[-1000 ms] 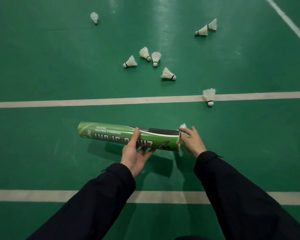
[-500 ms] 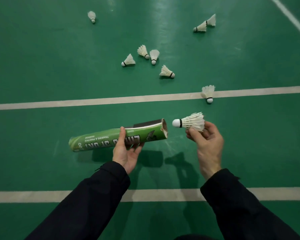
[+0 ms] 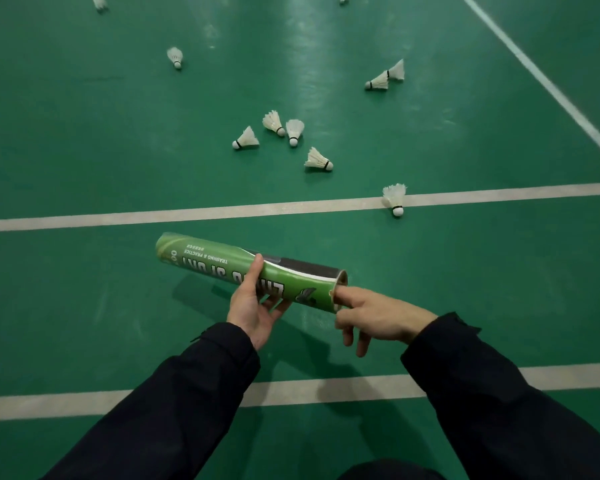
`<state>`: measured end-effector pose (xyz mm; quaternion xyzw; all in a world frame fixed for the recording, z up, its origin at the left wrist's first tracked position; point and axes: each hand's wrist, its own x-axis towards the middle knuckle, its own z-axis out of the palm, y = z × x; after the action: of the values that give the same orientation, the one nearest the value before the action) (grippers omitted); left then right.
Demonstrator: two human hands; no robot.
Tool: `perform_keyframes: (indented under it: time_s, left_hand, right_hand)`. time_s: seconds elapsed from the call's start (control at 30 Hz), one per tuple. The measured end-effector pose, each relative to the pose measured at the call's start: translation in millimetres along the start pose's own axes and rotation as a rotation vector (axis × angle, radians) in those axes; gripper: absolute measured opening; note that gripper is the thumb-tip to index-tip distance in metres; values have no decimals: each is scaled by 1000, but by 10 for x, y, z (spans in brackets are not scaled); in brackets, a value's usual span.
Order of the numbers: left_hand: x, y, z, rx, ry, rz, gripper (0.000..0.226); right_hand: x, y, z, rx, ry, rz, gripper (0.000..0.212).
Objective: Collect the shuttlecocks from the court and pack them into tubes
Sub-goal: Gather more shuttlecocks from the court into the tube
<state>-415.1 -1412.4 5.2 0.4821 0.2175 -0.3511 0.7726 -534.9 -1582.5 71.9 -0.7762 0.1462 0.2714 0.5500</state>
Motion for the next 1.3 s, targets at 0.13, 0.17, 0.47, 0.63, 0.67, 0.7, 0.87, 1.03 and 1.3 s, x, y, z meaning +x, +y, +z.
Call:
perform_keyframes:
  time_s: [0.13, 0.17, 0.47, 0.63, 0.67, 0.7, 0.87, 1.03, 1.3]
  left_hand:
    - [-61, -44, 46, 88, -62, -2, 46]
    - [-70, -49, 48, 94, -62, -3, 47]
    - [-24, 79, 47, -76, 7, 35, 43]
    - [-36, -42, 38, 18, -2, 22, 60]
    - [-23, -56, 34, 40, -7, 23, 67]
    - [-12, -64, 28, 57, -13, 20, 70]
    - [-42, -138, 57, 94, -25, -18, 57]
    - [-19, -69, 103, 19, 57, 25, 51]
    - [-36, 6, 81, -82, 70, 54, 60]
  right_hand:
    - [-31, -54, -40, -63, -155, 36, 63]
    - [-43, -62, -28, -36, -191, 23, 63]
    - [32, 110, 235, -142, 478, -354, 21]
    - [12, -30, 53, -451, 54, 2, 12]
    - [9, -54, 27, -334, -40, 44, 16]
    - [0, -77, -4, -229, -109, 64, 21]
    - [-67, -89, -94, -28, -280, 90, 4]
    - [66, 130, 77, 312, 63, -127, 52]
    - [24, 107, 247, 108, 280, -220, 42]
